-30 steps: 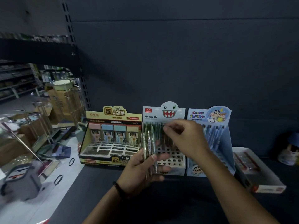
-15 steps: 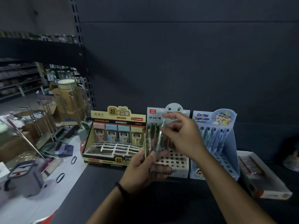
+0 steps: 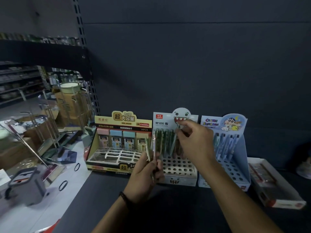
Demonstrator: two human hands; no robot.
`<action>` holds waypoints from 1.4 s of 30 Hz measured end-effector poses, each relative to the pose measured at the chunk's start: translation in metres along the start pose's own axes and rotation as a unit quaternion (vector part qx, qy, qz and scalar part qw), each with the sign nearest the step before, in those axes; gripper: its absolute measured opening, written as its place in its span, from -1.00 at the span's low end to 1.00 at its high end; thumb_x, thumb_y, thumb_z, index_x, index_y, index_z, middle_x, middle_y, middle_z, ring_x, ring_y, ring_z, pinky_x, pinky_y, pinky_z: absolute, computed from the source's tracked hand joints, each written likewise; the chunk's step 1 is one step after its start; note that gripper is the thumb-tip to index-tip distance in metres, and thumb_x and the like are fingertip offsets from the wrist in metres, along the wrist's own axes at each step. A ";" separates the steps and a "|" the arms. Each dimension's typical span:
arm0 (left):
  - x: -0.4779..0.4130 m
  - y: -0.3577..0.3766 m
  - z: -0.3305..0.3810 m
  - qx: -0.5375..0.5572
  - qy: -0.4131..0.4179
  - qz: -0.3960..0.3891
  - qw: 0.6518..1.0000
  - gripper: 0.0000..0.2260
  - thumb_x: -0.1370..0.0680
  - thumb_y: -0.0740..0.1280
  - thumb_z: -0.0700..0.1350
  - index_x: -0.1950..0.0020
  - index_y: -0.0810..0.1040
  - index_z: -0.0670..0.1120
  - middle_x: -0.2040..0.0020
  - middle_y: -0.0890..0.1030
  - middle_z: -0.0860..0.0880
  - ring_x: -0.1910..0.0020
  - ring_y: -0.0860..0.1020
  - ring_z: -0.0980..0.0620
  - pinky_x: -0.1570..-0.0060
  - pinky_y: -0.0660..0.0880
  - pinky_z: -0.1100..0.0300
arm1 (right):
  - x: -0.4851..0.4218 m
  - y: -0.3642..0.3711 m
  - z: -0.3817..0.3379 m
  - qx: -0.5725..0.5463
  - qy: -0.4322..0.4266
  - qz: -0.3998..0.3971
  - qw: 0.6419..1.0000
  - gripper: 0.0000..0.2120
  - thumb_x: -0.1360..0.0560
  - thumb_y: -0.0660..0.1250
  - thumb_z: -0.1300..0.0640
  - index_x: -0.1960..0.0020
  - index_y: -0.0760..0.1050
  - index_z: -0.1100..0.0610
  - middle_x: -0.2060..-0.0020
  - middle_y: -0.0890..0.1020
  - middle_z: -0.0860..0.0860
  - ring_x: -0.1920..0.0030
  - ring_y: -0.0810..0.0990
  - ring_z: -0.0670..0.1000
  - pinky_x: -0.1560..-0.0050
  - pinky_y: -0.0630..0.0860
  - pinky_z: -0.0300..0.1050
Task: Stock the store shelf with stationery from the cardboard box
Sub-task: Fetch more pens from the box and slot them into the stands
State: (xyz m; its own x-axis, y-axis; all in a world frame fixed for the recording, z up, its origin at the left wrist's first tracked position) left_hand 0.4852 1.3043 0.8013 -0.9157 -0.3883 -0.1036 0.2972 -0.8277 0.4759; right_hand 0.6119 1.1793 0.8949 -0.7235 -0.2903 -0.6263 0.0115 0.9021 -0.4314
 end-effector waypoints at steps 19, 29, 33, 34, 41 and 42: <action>0.000 0.004 0.005 0.004 -0.017 0.034 0.999 -0.75 -0.76 0.11 -0.21 -0.30 0.52 -0.25 0.04 0.71 -0.21 0.07 0.72 -0.19 0.05 0.69 0.01 | -0.001 0.018 -0.001 0.107 0.000 -0.136 0.985 -0.75 -0.67 0.33 0.13 -0.29 0.68 -0.01 0.04 0.78 -0.08 0.28 0.69 -0.17 0.09 0.69 -0.14; 0.001 0.009 -0.001 -0.037 -0.039 -0.027 0.998 -0.76 -0.74 0.14 -0.18 -0.31 0.50 -0.26 -0.11 0.71 -0.25 0.12 0.72 -0.13 0.12 0.65 0.07 | 0.014 0.009 -0.006 -0.144 0.053 -0.162 0.975 -0.73 -0.55 0.54 0.06 -0.24 0.67 -0.08 0.16 0.75 -0.11 0.19 0.72 -0.15 -0.01 0.67 -0.11; 0.001 0.008 -0.003 -0.054 -0.033 -0.040 0.997 -0.73 -0.74 0.12 -0.20 -0.37 0.51 -0.23 -0.16 0.71 -0.24 0.12 0.72 -0.12 0.09 0.67 0.07 | 0.016 0.003 -0.007 -0.188 0.053 -0.151 0.969 -0.65 -0.54 0.55 0.18 -0.28 0.63 -0.06 0.24 0.74 0.00 0.23 0.74 -0.03 0.00 0.71 0.01; 0.000 0.007 -0.004 -0.065 -0.025 -0.038 0.997 -0.72 -0.75 0.12 -0.20 -0.39 0.51 -0.19 -0.19 0.71 -0.23 0.08 0.73 -0.15 0.06 0.67 0.04 | 0.015 -0.001 -0.007 -0.193 0.049 -0.133 0.971 -0.62 -0.54 0.54 0.18 -0.30 0.61 -0.08 0.25 0.73 0.00 0.22 0.74 -0.02 0.05 0.70 -0.04; -0.003 0.000 -0.005 0.007 -0.051 -0.027 0.998 -0.66 -0.72 0.14 -0.16 -0.45 0.53 -0.14 0.20 0.57 -0.10 0.35 0.41 0.01 0.32 0.34 0.19 | 0.010 -0.031 0.020 -0.159 0.016 0.039 0.986 -0.76 -0.53 0.56 0.18 -0.14 0.70 -0.06 0.29 0.73 -0.06 0.26 0.75 -0.04 0.15 0.73 0.03; -0.004 0.000 -0.007 0.022 -0.053 -0.023 0.998 -0.66 -0.73 0.12 -0.20 -0.46 0.53 -0.17 0.28 0.43 -0.04 0.36 0.29 0.06 0.34 0.25 0.23 | 0.011 -0.032 0.025 -0.148 0.012 0.051 0.988 -0.78 -0.53 0.56 0.16 -0.12 0.70 -0.07 0.27 0.73 -0.07 0.24 0.76 -0.03 0.15 0.73 0.09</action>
State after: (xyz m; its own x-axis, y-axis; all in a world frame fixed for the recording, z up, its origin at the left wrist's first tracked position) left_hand 0.4906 1.3033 0.7953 -0.9523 -0.3031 -0.0342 0.2442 -0.8246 0.5103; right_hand 0.6213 1.1396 0.8856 -0.7457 -0.1880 -0.6392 -0.1145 0.9813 -0.1550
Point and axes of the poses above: each hand's wrist, its own x-axis away from the middle knuckle, its own y-axis out of the palm, z = x × y, the point moved 3 cm from there along -x, towards the middle knuckle
